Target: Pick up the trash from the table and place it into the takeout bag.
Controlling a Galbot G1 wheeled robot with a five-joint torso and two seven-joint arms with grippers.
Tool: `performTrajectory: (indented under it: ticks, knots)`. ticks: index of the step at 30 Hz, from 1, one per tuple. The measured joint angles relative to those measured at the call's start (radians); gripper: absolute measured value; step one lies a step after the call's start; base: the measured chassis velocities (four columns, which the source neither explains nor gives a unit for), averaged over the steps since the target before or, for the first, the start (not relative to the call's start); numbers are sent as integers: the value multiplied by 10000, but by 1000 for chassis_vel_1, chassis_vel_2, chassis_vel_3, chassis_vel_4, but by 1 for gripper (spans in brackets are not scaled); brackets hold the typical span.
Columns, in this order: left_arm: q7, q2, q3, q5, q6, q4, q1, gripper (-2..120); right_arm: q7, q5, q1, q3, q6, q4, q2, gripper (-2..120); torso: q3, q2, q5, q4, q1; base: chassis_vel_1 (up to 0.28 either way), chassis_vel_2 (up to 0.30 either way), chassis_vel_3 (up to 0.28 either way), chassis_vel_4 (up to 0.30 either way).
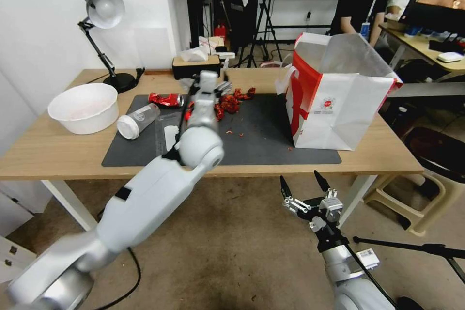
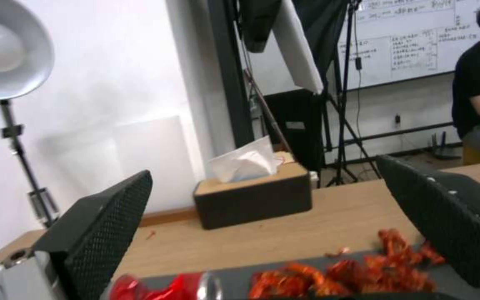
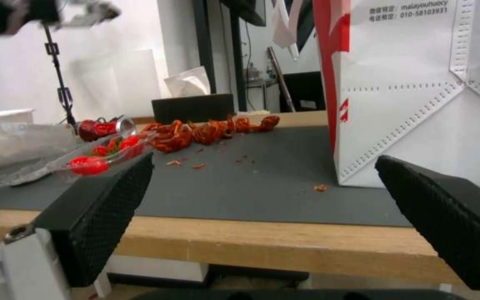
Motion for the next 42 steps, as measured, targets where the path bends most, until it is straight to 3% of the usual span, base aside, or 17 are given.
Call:
performTrajectory:
  ticks: [7,14,30,38,42]
  knots:
    - [350,567,-843,375,-193,-936,1709,100,19,-110,109,-87,-32,-20,115,100,0,0,-1,5,0,0,0,0,0]
    - [572,667,-1887,1236,-1059,-1685,3772,100,30,-124,182,-104,-56,-39,152,100,0,0,0,2,-1,0,0,0,0]
    - [739,475,-2435,2004,-1581,-1973,5261,100,47,-123,201,-96,-79,-38,125,100,1,0,1,1,0,0,0,0,0]
    - [953,245,-2829,2598,-2131,-2324,7030,100,64,-102,204,-79,-92,-50,96,100,1,-1,0,4,-1,0,0,0,0]
    - [1122,132,-3115,2889,-2815,-2488,7928,100,145,-80,195,-131,-110,-31,107,100,0,-1,1,2,-1,0,0,0,0]
